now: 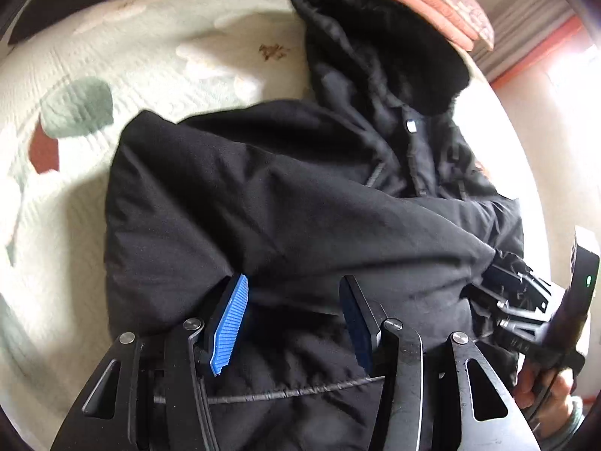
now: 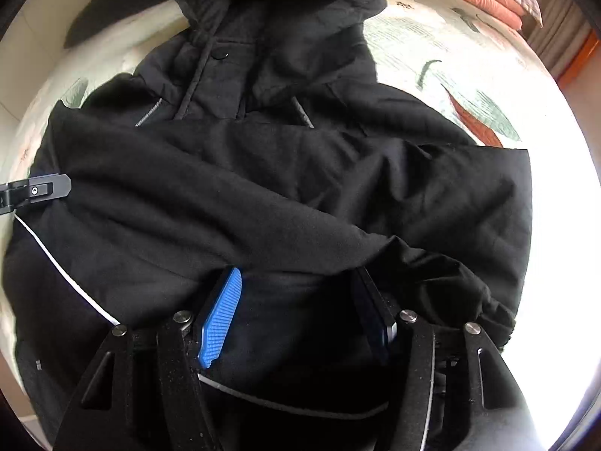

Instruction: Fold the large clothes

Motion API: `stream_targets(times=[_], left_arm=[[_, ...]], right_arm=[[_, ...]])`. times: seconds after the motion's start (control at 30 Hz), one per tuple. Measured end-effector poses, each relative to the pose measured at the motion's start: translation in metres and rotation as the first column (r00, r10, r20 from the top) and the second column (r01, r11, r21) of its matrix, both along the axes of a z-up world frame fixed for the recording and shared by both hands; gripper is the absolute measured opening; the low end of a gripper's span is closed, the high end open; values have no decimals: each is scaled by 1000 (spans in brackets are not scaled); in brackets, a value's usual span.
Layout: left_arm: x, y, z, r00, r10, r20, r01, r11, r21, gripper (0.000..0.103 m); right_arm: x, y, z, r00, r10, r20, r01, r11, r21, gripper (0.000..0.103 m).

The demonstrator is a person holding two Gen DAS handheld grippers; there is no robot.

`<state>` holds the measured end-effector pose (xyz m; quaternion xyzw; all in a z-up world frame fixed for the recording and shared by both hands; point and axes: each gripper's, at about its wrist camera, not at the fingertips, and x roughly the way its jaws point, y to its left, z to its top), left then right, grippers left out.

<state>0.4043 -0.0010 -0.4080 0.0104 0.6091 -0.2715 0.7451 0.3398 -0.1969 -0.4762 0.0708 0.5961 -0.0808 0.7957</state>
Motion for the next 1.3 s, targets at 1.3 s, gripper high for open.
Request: stream_targets(times=[1.3], left_arm=[[220, -103, 22, 993, 9, 115, 1, 996, -86, 53]], right_arm=[[223, -117, 64, 963, -155, 221, 152, 988, 32, 69]])
